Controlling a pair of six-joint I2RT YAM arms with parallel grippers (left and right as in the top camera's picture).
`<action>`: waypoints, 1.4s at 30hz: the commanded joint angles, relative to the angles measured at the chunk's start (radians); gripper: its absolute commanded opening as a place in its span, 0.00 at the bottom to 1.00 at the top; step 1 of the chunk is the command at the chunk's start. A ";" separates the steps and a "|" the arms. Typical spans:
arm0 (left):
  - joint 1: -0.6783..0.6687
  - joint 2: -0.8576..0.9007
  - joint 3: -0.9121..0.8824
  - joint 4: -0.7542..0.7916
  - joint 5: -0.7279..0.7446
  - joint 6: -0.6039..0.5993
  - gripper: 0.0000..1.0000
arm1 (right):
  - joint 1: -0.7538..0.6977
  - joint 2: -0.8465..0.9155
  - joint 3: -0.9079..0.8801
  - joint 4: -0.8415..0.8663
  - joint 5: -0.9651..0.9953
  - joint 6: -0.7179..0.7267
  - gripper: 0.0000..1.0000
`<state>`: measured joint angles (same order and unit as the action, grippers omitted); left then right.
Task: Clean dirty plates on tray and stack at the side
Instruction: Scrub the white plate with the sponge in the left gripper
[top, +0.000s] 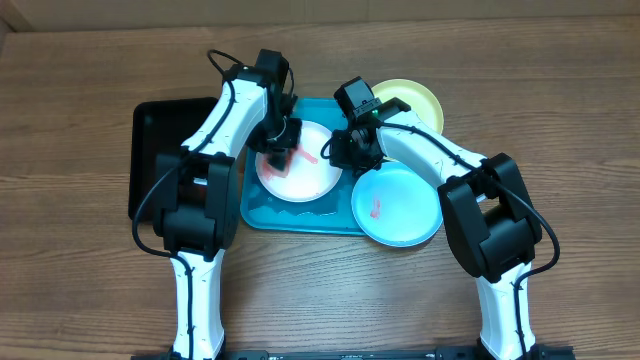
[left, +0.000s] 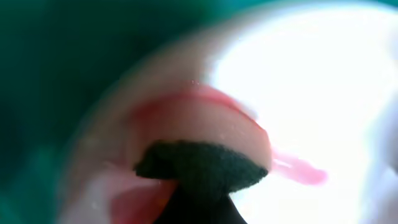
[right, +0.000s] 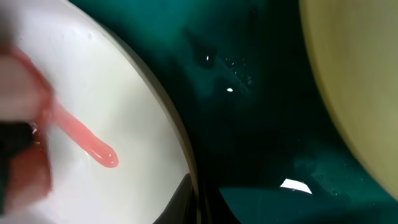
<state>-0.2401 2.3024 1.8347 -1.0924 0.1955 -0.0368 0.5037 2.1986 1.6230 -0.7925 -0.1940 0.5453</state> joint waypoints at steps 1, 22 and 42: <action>-0.029 0.052 -0.044 -0.015 0.229 0.126 0.04 | -0.007 0.008 0.002 0.010 0.013 -0.003 0.04; -0.076 0.052 0.100 -0.117 -0.248 -0.375 0.04 | -0.010 0.008 0.002 0.016 0.012 0.000 0.04; -0.014 0.052 0.046 -0.040 0.251 0.019 0.04 | -0.010 0.008 0.002 0.005 0.009 0.000 0.04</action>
<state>-0.2718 2.3268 1.8843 -1.1271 0.3225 -0.0971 0.4908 2.1986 1.6230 -0.7891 -0.1860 0.5461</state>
